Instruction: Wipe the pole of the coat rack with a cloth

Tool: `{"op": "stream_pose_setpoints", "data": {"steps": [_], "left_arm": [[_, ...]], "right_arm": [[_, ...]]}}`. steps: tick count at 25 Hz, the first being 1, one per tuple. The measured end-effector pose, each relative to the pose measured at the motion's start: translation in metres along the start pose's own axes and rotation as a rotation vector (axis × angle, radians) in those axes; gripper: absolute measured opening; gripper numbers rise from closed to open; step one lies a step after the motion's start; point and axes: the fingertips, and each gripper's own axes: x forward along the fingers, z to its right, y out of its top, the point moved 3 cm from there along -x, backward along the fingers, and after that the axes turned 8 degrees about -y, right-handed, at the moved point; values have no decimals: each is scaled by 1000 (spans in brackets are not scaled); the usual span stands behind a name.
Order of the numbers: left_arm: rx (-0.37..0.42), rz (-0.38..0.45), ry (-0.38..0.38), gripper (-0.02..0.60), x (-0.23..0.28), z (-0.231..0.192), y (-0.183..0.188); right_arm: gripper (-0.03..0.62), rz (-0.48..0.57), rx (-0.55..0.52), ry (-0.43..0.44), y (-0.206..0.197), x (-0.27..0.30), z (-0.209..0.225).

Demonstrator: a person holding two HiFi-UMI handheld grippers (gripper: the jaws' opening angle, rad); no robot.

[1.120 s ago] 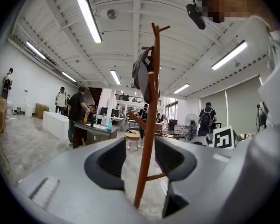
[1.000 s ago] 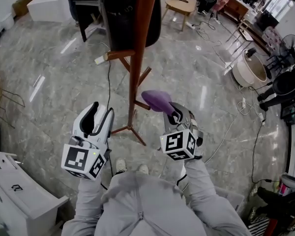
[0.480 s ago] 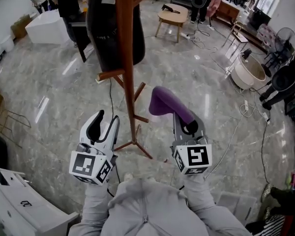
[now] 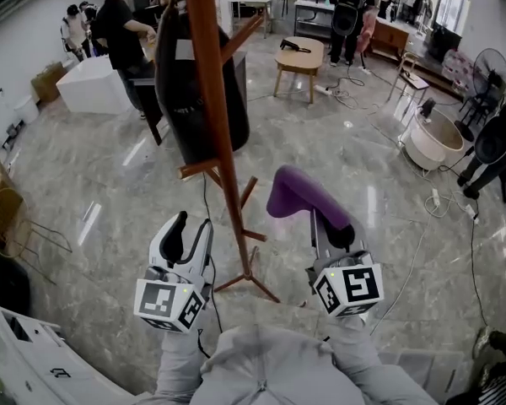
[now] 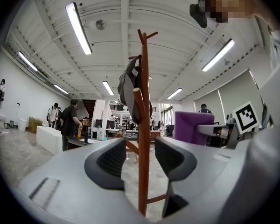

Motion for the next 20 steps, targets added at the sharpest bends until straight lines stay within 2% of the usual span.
{"op": "stream_pose_setpoints", "data": {"steps": [7,20], "left_arm": [[28,20,22,204,0,-4,9],[29,25,63,204,-9,-16,8]], "right_arm": [[46,43,41,-8,11,0,5],[46,32,70,-5,1,4,7]]}}
